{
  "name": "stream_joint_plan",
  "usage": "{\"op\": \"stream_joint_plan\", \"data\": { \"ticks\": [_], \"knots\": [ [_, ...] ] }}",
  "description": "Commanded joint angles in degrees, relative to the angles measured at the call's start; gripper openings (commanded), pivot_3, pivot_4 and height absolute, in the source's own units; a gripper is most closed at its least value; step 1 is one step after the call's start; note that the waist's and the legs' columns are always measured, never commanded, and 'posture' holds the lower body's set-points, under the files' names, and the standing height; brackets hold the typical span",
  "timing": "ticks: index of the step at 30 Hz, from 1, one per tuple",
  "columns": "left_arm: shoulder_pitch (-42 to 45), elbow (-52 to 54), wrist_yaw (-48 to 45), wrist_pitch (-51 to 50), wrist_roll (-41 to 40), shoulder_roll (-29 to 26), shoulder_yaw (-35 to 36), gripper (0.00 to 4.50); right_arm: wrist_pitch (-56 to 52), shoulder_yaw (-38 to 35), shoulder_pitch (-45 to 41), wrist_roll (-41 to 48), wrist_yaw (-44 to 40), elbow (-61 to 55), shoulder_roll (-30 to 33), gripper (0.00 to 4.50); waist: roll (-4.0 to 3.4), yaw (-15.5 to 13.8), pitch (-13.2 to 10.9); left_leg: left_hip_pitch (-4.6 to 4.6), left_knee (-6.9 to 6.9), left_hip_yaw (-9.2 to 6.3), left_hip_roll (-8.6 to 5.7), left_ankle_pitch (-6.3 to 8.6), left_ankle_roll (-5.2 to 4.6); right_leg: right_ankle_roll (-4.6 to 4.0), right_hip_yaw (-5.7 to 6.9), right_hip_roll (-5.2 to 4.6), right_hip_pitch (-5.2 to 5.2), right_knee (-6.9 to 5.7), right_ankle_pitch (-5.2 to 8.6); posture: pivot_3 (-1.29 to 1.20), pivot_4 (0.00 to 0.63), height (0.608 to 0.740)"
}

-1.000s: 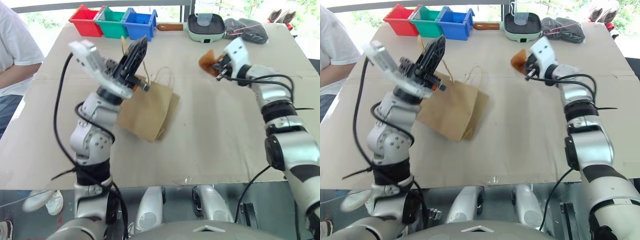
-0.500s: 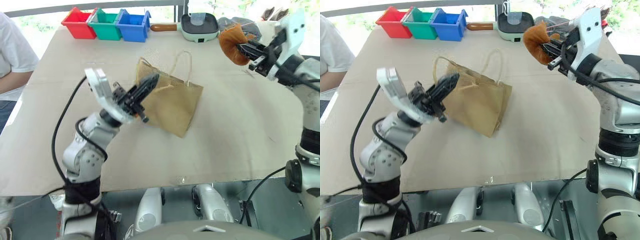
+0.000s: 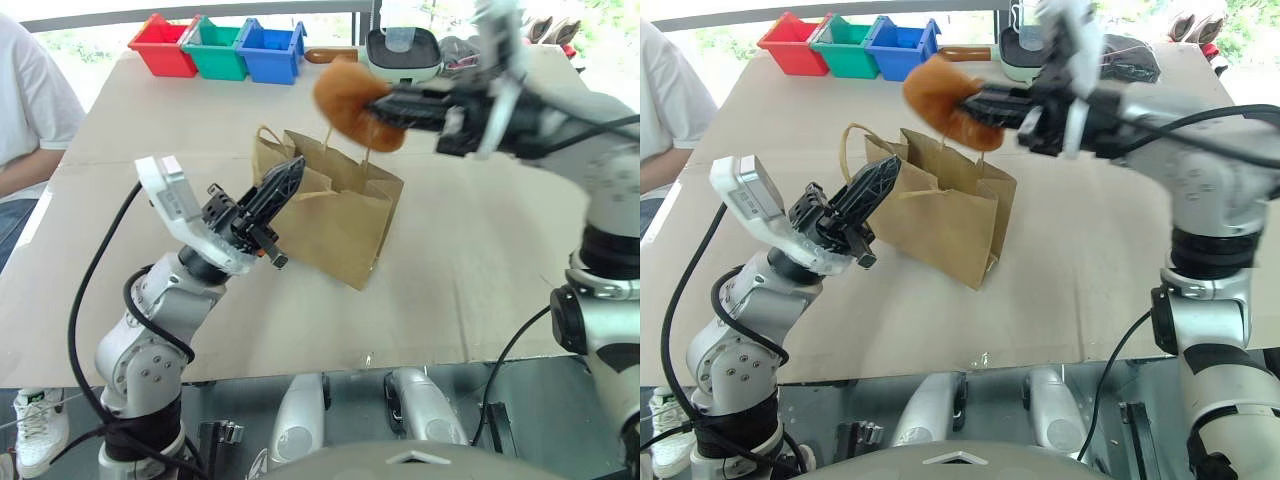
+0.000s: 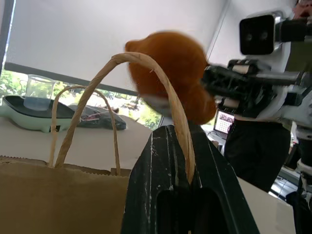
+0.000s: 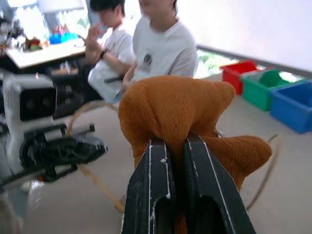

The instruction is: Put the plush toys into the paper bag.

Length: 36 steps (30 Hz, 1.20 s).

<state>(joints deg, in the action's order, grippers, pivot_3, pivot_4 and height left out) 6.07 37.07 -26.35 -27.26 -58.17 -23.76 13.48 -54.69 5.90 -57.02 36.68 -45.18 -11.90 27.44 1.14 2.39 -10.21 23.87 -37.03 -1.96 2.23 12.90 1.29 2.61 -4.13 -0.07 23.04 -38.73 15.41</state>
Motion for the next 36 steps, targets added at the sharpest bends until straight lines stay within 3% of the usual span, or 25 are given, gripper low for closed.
{"op": "stream_joint_plan", "data": {
  "ticks": [1,8,17,20,22,23,30,33,36],
  "knots": [
    [-1.01,3.85,0.77,1.59,0.18,0.09,0.18,0.00,12.73,7.66,-0.80,-8.69,-6.90,3.68,1.49,0.04,0.00,-0.22,0.00,0.01,0.00,-0.01,0.00,0.00,0.00,0.00,0.01,0.00,0.01,0.00,0.00,0.00,0.150,0.740],
    [-7.92,8.77,1.02,4.33,-0.14,0.62,1.43,0.00,33.30,19.61,-5.56,-23.43,-17.64,18.74,-0.76,0.04,0.00,-0.04,-0.01,0.00,0.02,-0.01,0.02,0.00,0.01,-0.01,0.02,0.00,0.01,0.06,0.00,0.00,0.150,0.740],
    [-11.21,9.15,1.38,7.97,4.79,1.95,-0.71,0.00,56.83,24.55,-7.08,-32.29,-29.82,26.15,-3.14,0.04,0.00,-0.16,0.00,-0.02,0.03,0.00,0.01,0.00,0.01,-0.01,0.02,-0.02,0.00,0.08,0.00,0.00,0.150,0.740],
    [-11.88,8.60,1.21,8.94,5.88,2.36,-0.76,0.00,60.41,23.08,-7.38,-33.99,-29.28,28.08,-3.69,0.94,0.00,-0.21,0.00,-0.03,0.03,-0.02,0.01,-0.01,0.01,-0.02,0.03,-0.02,-0.01,0.04,0.00,0.00,0.150,0.740],
    [-12.06,8.40,1.06,9.31,6.31,2.53,-1.05,0.00,61.64,21.50,-7.39,-35.43,-26.21,29.22,-4.41,1.87,0.00,-0.25,-0.01,-0.03,0.01,-0.01,0.01,-0.01,0.01,-0.02,0.03,-0.03,-0.01,0.03,0.00,0.00,0.150,0.740],
    [-12.42,8.00,0.68,9.70,6.48,2.65,-0.94,0.00,59.13,20.41,-7.26,-34.36,-27.03,28.36,-3.54,2.37,0.00,-0.25,-0.01,-0.03,0.01,-0.01,0.01,-0.01,0.01,-0.02,0.03,-0.04,-0.01,0.03,0.00,0.00,0.150,0.740],
    [-12.56,5.51,-1.76,11.36,6.88,2.70,-0.53,0.00,40.16,11.38,-6.36,-24.71,-29.15,20.12,0.77,2.37,-0.01,-0.40,-0.01,-0.02,0.01,-0.02,0.00,-0.01,0.01,-0.03,0.03,-0.06,-0.01,0.02,0.00,0.00,0.150,0.740],
    [-12.35,4.69,-2.70,11.49,6.59,2.41,-0.34,0.00,22.74,0.74,-7.30,-15.61,-22.41,18.40,1.61,2.37,-0.01,-0.35,-0.01,-0.02,0.02,-0.02,0.01,0.00,0.01,-0.04,0.03,-0.05,0.00,0.00,0.00,0.00,0.150,0.740],
    [-12.16,4.49,-3.03,11.62,6.63,2.45,-0.37,0.00,13.60,-4.05,-7.24,-12.57,-17.55,19.73,2.02,2.37,-0.01,-0.43,-0.01,-0.02,0.02,-0.02,0.00,0.00,0.01,-0.04,0.03,-0.06,-0.01,0.00,0.00,0.00,0.150,0.740]
  ]
}}
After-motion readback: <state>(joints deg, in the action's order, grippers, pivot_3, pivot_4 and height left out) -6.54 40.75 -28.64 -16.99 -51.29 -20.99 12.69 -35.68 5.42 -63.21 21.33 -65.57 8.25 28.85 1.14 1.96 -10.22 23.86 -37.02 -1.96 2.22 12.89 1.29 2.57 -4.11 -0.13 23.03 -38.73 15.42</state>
